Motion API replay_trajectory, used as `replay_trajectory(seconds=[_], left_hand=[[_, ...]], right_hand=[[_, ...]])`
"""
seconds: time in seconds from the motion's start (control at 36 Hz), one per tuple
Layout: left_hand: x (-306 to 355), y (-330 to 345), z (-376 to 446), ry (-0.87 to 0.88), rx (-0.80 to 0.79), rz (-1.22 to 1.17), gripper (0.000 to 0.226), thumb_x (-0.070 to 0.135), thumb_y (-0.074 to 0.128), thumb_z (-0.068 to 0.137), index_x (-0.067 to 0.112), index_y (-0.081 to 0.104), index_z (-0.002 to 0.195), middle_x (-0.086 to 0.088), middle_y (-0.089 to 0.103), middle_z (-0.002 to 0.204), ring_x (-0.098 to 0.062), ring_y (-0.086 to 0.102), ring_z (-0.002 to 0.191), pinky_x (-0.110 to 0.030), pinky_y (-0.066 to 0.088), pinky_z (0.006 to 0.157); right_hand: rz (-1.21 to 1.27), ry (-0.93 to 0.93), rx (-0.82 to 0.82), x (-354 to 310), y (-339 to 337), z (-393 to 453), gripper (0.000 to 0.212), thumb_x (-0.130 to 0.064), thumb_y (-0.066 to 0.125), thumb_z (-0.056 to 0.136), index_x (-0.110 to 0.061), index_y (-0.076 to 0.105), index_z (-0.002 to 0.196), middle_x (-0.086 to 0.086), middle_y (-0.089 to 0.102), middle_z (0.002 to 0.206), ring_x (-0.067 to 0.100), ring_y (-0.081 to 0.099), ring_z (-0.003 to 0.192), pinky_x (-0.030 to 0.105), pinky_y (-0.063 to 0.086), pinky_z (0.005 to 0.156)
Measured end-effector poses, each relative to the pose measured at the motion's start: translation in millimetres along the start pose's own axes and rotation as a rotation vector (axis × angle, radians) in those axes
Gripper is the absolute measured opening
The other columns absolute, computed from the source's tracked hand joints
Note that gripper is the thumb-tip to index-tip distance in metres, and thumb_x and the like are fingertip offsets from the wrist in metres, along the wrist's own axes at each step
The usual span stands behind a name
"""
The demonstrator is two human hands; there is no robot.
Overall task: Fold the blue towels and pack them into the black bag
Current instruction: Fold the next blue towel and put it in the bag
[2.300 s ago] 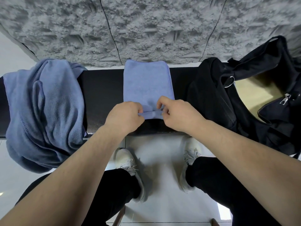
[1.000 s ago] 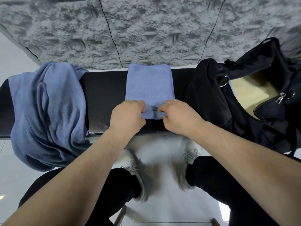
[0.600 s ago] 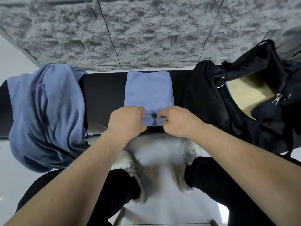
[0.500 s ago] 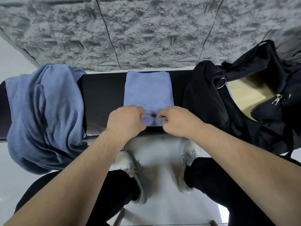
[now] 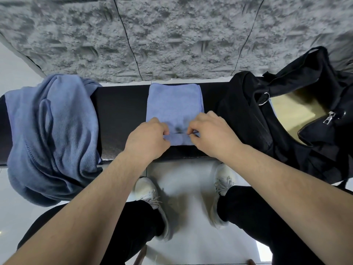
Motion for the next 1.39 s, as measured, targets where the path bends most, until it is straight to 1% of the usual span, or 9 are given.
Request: replay_trajectory(seconds=[0.08,0.25,0.36,0.53,0.61,0.78,1.03,1.17,1.39], left_hand=[[0.9,-1.1,-1.2,0.009,0.004,-0.018,0.021,0.021,0.055,0.091,0.023,0.062,0.110,0.002,0.052,0.109,-0.021,0.053,0.090,-0.036,0.048,0.073],[0.5,-2.3,-0.9,0.002,0.030,-0.028,0.016,0.016,0.053,0.088,0.024,0.053,0.102,0.003,0.053,0.100,-0.024,0.054,0.083,-0.033,0.039,0.063],[1.4,-1.3,-0.8,-0.001,0.048,-0.042,0.017,0.013,0.051,0.090,0.024,0.052,0.103,0.003,0.052,0.101,-0.025,0.053,0.082,-0.033,0.038,0.062],[0.9,0.2,0.9,0.021,0.138,-0.013,0.021,0.006,0.052,0.090,0.021,0.058,0.103,0.003,0.052,0.104,-0.021,0.046,0.089,-0.035,0.039,0.068],[1.5,0.3,0.9,0.071,0.228,0.052,0.023,0.001,0.052,0.087,0.016,0.065,0.099,0.000,0.056,0.106,-0.025,0.045,0.094,-0.038,0.041,0.073],[3.1,-1.7,1.3,0.055,0.199,-0.009,0.030,-0.002,0.051,0.087,0.013,0.070,0.105,-0.004,0.064,0.106,-0.029,0.057,0.095,-0.044,0.049,0.079],[3.2,3.2,-0.7,0.129,0.183,0.034,0.034,0.006,0.062,0.081,0.010,0.064,0.115,-0.004,0.062,0.109,-0.027,0.053,0.094,-0.031,0.038,0.072],[4.0,4.3,5.2,0.122,0.193,0.076,0.032,0.003,0.059,0.081,0.011,0.064,0.112,-0.005,0.061,0.104,-0.027,0.054,0.093,-0.030,0.035,0.069],[5.2,4.6,4.7,0.111,0.198,0.027,0.021,0.016,0.063,0.083,0.015,0.067,0.103,0.001,0.058,0.091,-0.017,0.046,0.079,-0.028,0.036,0.067]], right_hand=[[0.008,-0.035,0.024,-3.3,0.5,0.4,0.029,-0.017,0.054,0.092,-0.028,0.062,0.118,-0.004,0.054,0.105,0.017,0.041,0.093,0.031,0.034,0.082],[-0.093,-0.110,0.030,-12.9,3.1,-1.8,0.027,-0.007,0.047,0.091,-0.022,0.064,0.106,0.000,0.054,0.098,0.022,0.049,0.081,0.033,0.039,0.061],[-0.119,-0.130,0.080,-14.7,3.2,-3.9,0.020,-0.020,0.054,0.088,-0.020,0.066,0.104,-0.001,0.059,0.100,0.022,0.054,0.090,0.034,0.045,0.069],[-0.158,-0.148,0.163,-11.3,13.7,-2.8,0.028,-0.005,0.072,0.065,-0.014,0.071,0.091,0.001,0.063,0.081,0.027,0.055,0.073,0.032,0.037,0.062],[-0.177,-0.145,0.165,-12.1,11.3,-1.7,0.027,-0.008,0.068,0.072,-0.014,0.072,0.098,0.002,0.066,0.087,0.027,0.056,0.081,0.035,0.040,0.067],[-0.161,-0.129,0.108,-10.4,7.0,0.4,0.033,-0.019,0.049,0.093,-0.021,0.064,0.122,-0.003,0.064,0.115,0.021,0.051,0.108,0.032,0.038,0.086],[-0.096,-0.082,0.134,-7.2,5.9,2.4,0.027,-0.020,0.051,0.093,-0.021,0.062,0.117,-0.001,0.066,0.102,0.022,0.053,0.102,0.033,0.040,0.083],[-0.127,-0.127,0.177,-10.1,9.5,0.1,0.022,-0.010,0.062,0.081,-0.015,0.064,0.102,0.005,0.062,0.079,0.029,0.055,0.079,0.034,0.036,0.065],[-0.166,-0.110,0.089,-10.3,8.0,-0.5,0.035,-0.007,0.058,0.081,-0.017,0.056,0.115,0.001,0.059,0.100,0.024,0.049,0.095,0.034,0.039,0.078]])
Point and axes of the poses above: each hand's wrist, its own z-axis towards the middle knuckle, its own y-axis out of the palm, x = y × z, the point moved 2 cm from there along z, towards the middle knuckle
